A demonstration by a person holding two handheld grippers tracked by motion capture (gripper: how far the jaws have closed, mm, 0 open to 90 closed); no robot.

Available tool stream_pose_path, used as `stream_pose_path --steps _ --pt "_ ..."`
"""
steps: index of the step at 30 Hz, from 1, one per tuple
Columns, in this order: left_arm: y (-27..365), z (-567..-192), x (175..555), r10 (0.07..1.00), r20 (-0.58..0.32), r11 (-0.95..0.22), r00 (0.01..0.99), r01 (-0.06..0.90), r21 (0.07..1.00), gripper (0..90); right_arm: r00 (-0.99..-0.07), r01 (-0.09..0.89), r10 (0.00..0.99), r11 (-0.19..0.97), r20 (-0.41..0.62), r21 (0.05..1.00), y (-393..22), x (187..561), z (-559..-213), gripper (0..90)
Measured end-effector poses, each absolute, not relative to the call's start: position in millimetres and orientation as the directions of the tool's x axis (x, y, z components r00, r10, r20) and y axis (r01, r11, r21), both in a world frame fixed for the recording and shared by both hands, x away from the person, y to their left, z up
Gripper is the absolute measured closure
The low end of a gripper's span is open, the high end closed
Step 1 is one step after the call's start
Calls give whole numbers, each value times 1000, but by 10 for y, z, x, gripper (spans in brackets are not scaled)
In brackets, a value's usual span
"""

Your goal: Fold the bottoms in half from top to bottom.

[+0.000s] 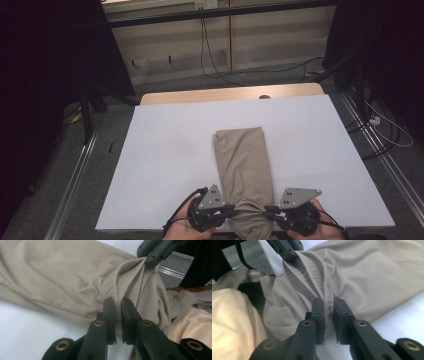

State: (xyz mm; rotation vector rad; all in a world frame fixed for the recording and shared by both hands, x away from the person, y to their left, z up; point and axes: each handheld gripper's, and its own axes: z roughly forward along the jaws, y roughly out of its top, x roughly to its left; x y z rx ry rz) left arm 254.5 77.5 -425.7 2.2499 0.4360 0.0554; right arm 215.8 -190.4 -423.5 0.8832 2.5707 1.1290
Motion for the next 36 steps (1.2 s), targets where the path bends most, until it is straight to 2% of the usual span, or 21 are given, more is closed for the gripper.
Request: stream_pose_path --steps 2,5,7,9,10,15,19,22,25,28,30,32,36 --pt "763 -4303 2481 289 -76 -639 954 251 727 792 -804 448 592 542 56 711 -1914 2108 -4252 780" --pt "807 -4353 2411 266 -91 -649 960 248 720 716 -807 476 582 534 104 699 -1916 2063 -4339 752" --pt "835 -4343 2419 273 -114 -641 955 269 719 712 -809 471 579 539 98 698 -1901 2044 -4350 732" --pt "857 -4327 2444 266 -142 -630 953 283 723 667 -812 473 572 528 116 706 -1910 2068 -4324 676" --pt "863 -4317 2456 259 -145 -631 955 281 723 624 -802 481 584 506 125 716 -1926 2090 -4304 620" --pt "895 -4206 2658 332 -104 -578 938 290 763 410 -773 478 623 446 121 757 -2010 2210 -4207 478" --pt "907 -4150 3021 463 -52 -545 885 330 771 227 -747 483 655 415 115 771 -2073 2468 -4151 398" --pt "918 -4166 3381 518 -77 -501 852 376 780 224 -726 497 680 420 99 760 -2120 2767 -4137 366" --pt "892 -4173 3749 565 -41 -495 824 379 782 225 -700 504 709 401 89 765 -2181 3130 -4107 368" --pt "874 -4183 4100 613 -37 -471 789 402 785 188 -666 502 741 364 82 785 -2230 3508 -4063 411" --pt "860 -4214 4353 631 -43 -450 775 410 793 207 -632 514 771 338 81 789 -2251 3769 -4048 408" --pt "844 -4256 4565 665 -49 -430 746 435 791 206 -602 520 793 301 93 800 -2265 4036 -4071 451" --pt "763 -4362 4881 687 -101 -404 719 494 770 230 -554 564 828 300 83 769 -2233 4455 -4200 443"
